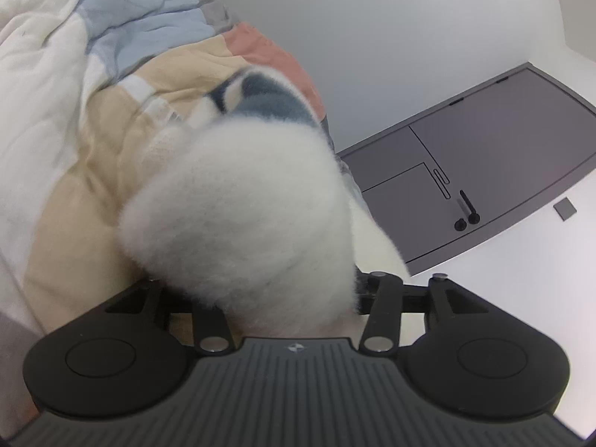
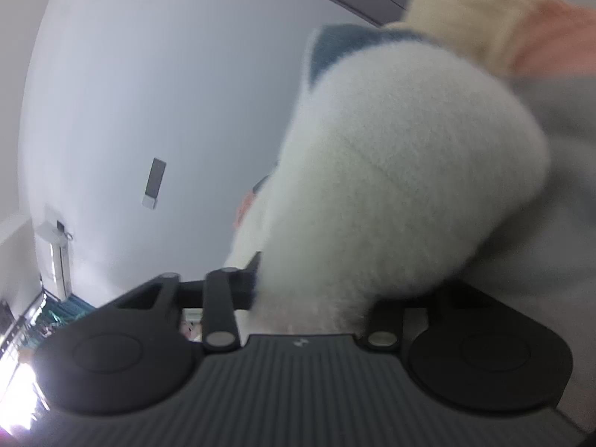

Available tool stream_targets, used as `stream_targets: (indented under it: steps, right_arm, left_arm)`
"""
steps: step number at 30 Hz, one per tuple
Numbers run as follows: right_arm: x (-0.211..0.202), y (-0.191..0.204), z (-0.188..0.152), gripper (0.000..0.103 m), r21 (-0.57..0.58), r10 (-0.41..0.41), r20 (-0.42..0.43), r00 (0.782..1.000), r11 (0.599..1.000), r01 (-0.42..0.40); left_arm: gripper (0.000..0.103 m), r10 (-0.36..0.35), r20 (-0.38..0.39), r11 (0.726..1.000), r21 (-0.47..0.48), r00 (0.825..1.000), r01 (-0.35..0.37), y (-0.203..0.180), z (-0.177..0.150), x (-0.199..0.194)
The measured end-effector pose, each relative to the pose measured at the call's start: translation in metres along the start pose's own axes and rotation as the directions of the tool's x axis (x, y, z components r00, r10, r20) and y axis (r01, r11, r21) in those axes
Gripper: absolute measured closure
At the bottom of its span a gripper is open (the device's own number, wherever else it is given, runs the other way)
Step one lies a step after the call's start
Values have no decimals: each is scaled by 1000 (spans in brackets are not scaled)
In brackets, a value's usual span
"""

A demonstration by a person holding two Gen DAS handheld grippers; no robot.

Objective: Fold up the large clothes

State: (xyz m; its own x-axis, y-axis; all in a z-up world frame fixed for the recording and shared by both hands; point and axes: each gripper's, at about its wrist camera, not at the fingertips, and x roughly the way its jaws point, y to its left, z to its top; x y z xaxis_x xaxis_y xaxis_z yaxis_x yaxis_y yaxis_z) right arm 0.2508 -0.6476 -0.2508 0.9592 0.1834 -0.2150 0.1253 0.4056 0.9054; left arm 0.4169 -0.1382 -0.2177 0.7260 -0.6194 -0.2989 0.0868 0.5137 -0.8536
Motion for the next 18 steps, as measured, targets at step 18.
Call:
stream_targets:
  steps: [18]
  right_arm:
    - [-126,31,-18,43,-74,-62,73,995,995,68]
  left_arm:
    - [30,110,137,951,275,984,-145,-87,-18,-120]
